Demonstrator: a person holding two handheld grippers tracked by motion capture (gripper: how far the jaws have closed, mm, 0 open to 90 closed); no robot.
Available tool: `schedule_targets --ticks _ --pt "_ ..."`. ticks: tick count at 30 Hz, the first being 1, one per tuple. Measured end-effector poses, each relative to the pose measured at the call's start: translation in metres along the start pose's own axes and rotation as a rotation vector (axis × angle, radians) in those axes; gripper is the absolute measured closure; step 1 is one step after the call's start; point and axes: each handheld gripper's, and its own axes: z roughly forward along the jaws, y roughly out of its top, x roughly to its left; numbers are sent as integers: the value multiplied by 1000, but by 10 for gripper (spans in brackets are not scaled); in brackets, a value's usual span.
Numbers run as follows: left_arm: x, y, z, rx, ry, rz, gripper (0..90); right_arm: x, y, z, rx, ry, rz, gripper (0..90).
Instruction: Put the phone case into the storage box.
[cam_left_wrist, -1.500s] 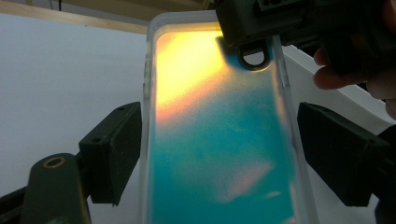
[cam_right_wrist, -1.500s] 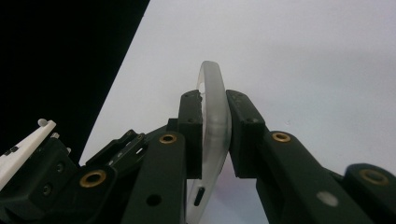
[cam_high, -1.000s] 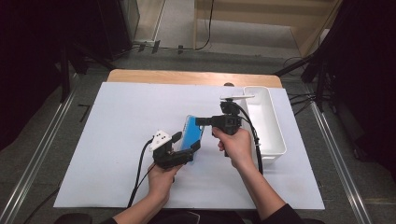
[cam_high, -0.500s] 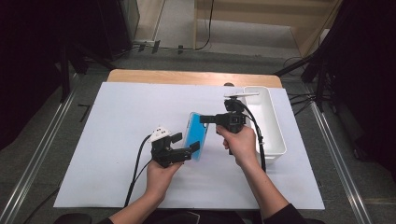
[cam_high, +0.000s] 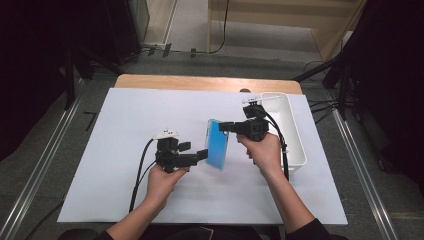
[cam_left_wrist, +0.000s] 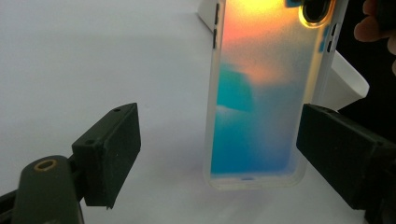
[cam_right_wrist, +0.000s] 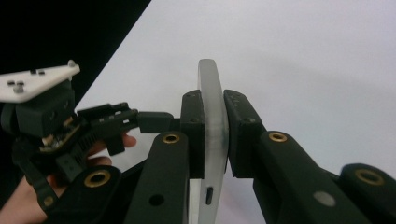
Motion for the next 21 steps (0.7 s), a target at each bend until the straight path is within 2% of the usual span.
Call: schedule_targets --ticks 2,5,8,14,17,21 --pt "1 2 -1 13 -15 -3 137 1 0 -1 5 3 -9 772" --pt "2 6 -3 65 -54 8 137 2 0 -3 8 11 -28 772" --pt "1 9 -6 81 -60 30 137 3 0 -6 3 18 -57 772" --pt "5 14 -11 112 -86 37 137 5 -1 -9 11 17 -115 772" --pt "9 20 -13 157 -112 32 140 7 -3 -11 15 19 -141 772" --pt "11 25 -16 172 -115 38 156 8 -4 -12 21 11 -184 772"
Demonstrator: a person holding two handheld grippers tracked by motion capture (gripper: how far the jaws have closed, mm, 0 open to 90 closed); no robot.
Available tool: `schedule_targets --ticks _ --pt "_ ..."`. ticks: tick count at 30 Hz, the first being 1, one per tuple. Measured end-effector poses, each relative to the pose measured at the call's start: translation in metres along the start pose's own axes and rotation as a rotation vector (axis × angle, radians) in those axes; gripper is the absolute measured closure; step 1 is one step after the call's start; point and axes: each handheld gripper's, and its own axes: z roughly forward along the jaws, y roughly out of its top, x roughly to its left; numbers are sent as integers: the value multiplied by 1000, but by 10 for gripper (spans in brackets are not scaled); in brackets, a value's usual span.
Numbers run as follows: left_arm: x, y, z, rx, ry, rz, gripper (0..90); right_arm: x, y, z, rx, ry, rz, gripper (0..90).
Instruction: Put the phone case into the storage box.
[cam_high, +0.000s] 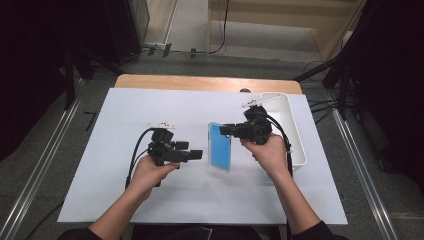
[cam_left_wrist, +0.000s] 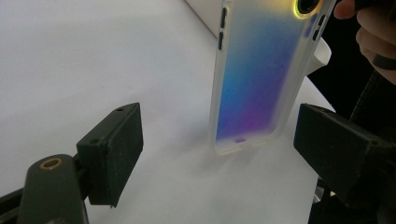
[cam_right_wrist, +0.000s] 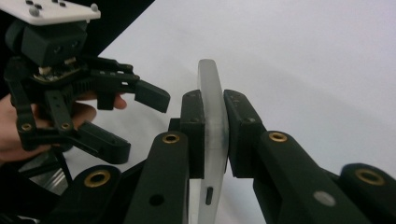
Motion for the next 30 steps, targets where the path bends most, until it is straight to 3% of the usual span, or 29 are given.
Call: schedule_targets --ticks 4,9,13,16,21,24,30 --pt "0 3 -3 36 -6 20 155 -1 -2 -1 11 3 -26 771" --pt "-3 8 -3 96 44 73 155 -4 -4 -4 24 20 -53 771" --pt "-4 9 -5 103 8 78 155 -5 -5 -6 34 20 -69 771" --pt "-5 10 -6 116 7 92 156 -6 -6 -9 44 37 -93 771" --pt "-6 14 -11 114 -14 105 156 -4 -6 -14 77 58 -166 771" --pt "-6 16 -15 104 -30 105 221 -4 -6 -18 87 81 -197 771" --pt "-7 20 -20 105 -70 109 241 -1 -6 -22 133 137 -247 771"
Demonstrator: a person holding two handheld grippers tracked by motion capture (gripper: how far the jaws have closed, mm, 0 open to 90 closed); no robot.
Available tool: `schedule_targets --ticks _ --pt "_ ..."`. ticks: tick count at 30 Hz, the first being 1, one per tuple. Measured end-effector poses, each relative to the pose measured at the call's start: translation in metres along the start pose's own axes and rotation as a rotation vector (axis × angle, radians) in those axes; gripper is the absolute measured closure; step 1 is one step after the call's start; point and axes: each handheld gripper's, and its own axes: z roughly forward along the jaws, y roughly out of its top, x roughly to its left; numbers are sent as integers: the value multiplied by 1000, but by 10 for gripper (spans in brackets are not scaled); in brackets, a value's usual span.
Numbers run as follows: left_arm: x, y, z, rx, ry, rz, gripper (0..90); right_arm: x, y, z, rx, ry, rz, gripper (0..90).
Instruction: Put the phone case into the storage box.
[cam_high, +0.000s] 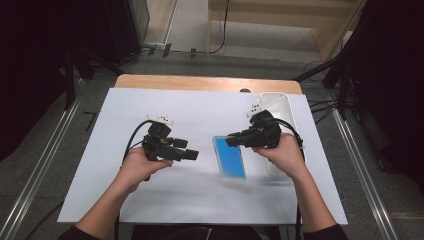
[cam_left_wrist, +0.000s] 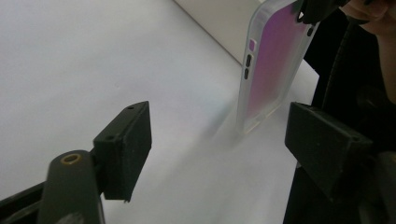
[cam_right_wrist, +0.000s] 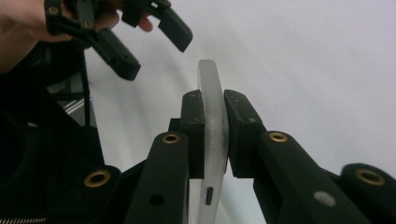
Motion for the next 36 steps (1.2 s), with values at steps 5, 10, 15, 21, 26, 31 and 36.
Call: schedule_targets --ticks 5,10,15,21,26,31,36 --pt "0 1 -3 -8 -36 2 262 3 1 0 26 34 -27 771" --pt "-3 2 -4 -1 -33 85 261 4 2 3 48 72 -59 771" --pt "-4 3 -4 18 -77 107 261 3 3 7 55 116 -73 771" --pt "-8 3 -2 23 -137 149 262 2 5 12 67 168 -80 771" --pt "-10 3 -1 26 -164 169 262 4 7 18 79 209 -92 771" --pt "-12 3 -2 7 -170 180 262 5 9 22 83 237 -98 771" --pt "-13 3 -1 13 -187 199 261 8 10 27 94 256 -115 771"
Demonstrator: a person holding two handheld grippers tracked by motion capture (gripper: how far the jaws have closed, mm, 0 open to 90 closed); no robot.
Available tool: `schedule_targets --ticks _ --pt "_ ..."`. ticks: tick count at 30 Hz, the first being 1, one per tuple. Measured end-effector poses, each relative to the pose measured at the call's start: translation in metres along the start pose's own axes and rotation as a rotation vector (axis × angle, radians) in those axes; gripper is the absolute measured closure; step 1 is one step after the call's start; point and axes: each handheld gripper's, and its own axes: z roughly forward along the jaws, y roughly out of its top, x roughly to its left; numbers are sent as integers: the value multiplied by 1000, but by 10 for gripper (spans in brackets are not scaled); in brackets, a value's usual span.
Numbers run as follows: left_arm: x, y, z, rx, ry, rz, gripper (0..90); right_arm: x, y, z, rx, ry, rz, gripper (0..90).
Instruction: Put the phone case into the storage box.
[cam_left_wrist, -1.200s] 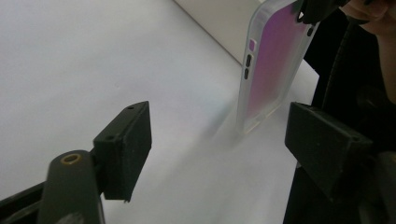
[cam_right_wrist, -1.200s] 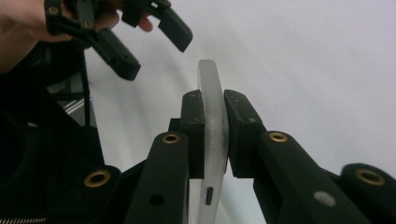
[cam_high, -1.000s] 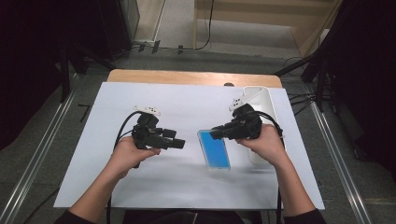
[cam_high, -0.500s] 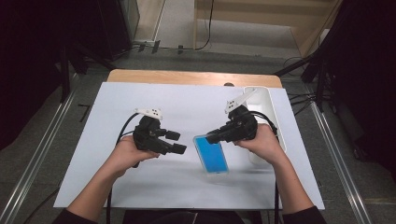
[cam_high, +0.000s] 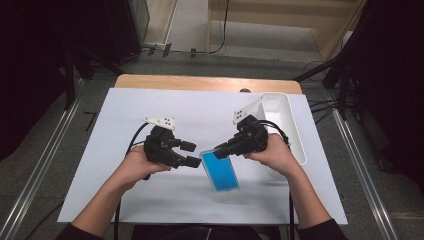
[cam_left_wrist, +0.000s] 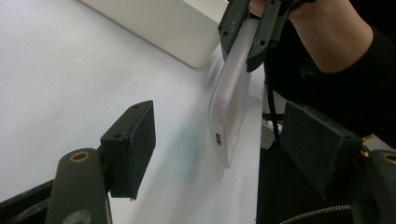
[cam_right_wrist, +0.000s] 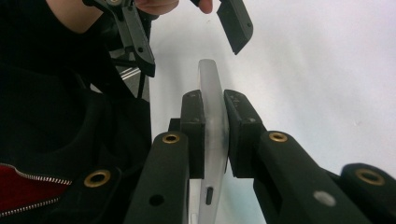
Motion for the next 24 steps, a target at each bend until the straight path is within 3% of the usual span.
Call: schedule_targets --ticks 4,10,20,22,24 --pt "-2 0 4 15 8 4 261 1 1 4 12 14 -3 771" --pt "-2 0 7 36 -13 4 265 2 3 10 21 33 -8 771" --pt "-5 -2 13 77 -20 26 377 3 5 16 29 64 -13 771" --pt "-5 -2 14 85 -24 9 394 3 6 16 29 67 -13 771" --pt "-6 -3 15 88 -29 18 439 4 6 17 29 67 -11 771"
